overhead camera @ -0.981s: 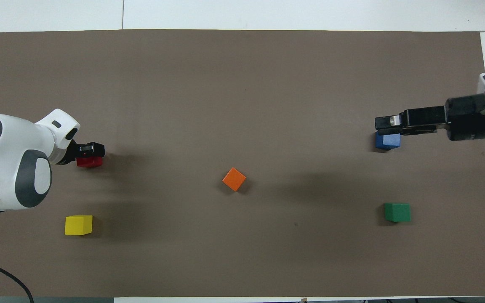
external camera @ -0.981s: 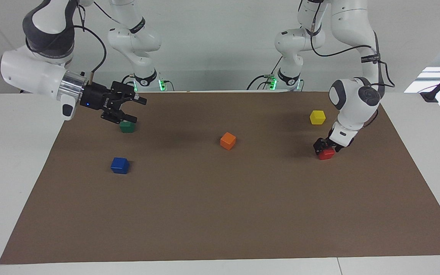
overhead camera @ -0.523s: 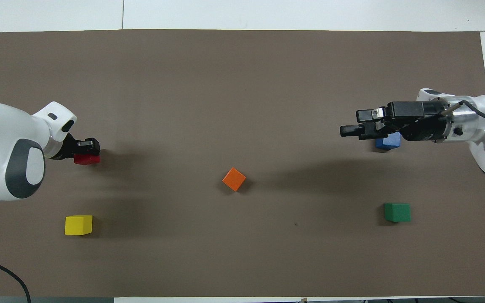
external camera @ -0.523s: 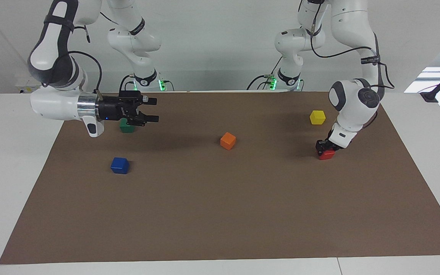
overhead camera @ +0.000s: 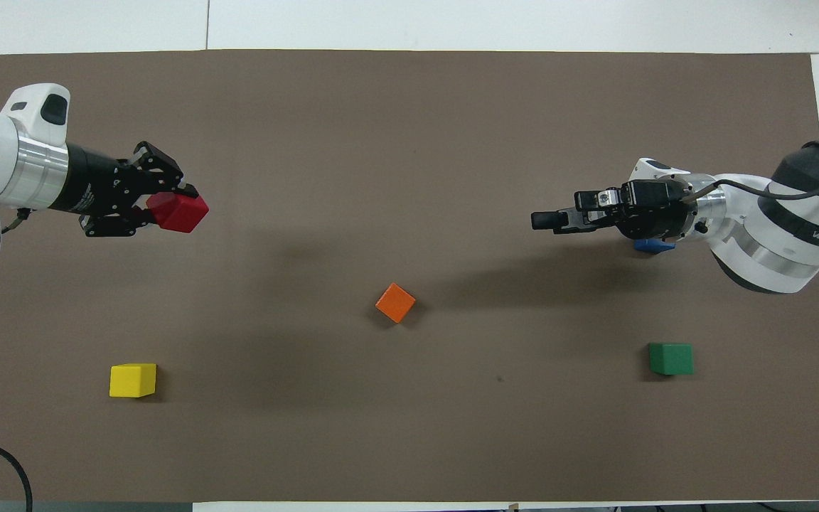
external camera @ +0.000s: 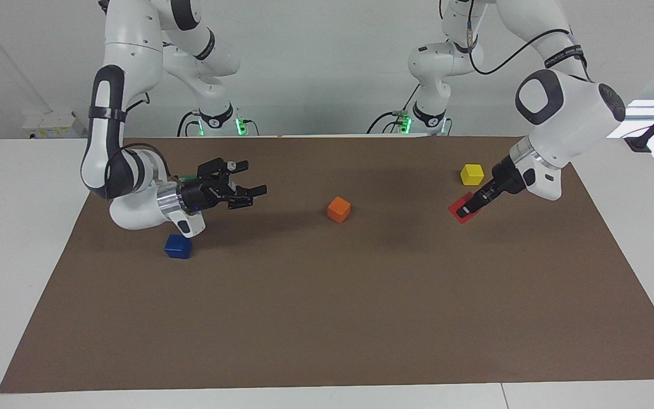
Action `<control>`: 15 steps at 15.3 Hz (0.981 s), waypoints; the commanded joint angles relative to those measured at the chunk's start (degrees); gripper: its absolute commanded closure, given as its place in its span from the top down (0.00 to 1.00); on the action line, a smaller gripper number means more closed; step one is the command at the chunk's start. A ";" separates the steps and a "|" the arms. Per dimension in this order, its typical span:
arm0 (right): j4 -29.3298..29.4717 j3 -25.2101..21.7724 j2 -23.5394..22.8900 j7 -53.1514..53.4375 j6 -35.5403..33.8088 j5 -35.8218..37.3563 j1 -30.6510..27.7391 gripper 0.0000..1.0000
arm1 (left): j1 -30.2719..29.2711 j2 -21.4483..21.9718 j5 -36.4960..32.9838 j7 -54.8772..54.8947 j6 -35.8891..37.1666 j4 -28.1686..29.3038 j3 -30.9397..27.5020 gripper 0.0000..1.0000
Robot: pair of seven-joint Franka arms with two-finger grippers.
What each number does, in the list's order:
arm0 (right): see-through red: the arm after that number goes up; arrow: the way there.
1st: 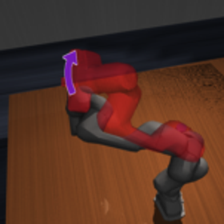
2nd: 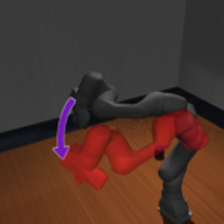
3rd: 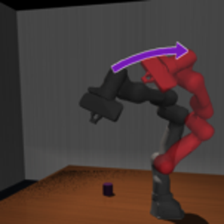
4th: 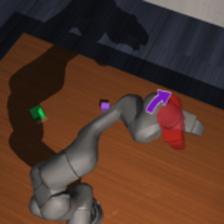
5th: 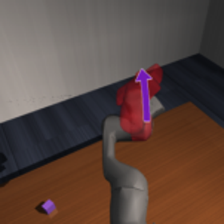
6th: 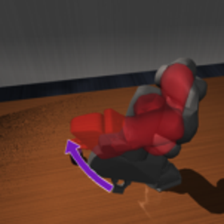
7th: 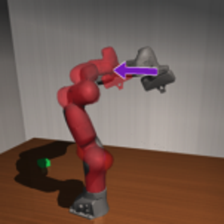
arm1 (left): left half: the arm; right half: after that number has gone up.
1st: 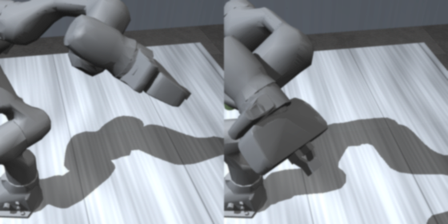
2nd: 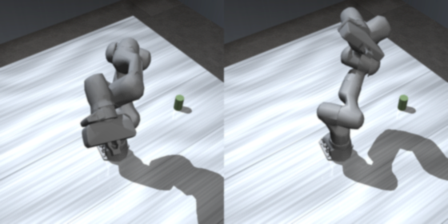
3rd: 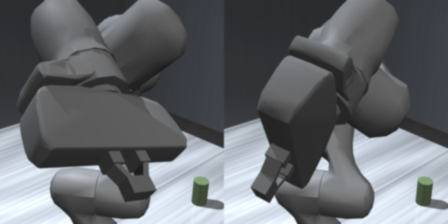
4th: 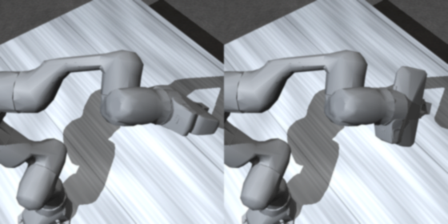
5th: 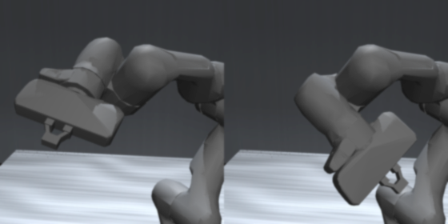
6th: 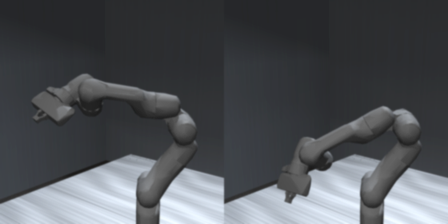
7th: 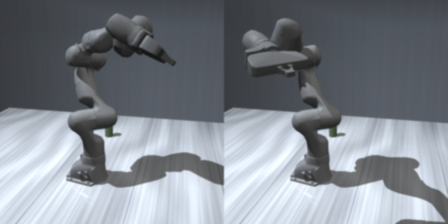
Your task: Transfer red block to right arm and stack on blue block
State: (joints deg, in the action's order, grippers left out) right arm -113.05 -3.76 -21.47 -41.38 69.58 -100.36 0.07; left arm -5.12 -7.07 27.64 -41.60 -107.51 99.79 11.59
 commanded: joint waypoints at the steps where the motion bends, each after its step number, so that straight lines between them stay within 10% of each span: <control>1: 0.72 -0.02 -0.86 -2.73 -1.29 -2.73 1.42 1.00 | 0.28 1.52 9.50 -14.07 1.42 -1.00 2.37 0.00; 15: 0.46 0.15 -7.18 -14.34 -3.14 -12.75 12.06 1.00 | 7.49 6.54 36.25 -38.80 -14.12 9.36 7.83 0.00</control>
State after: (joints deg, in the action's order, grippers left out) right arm -113.03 -3.61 -27.40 -54.02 66.86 -111.66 11.59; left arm 1.45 -3.72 60.29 -77.88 -118.05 104.01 19.98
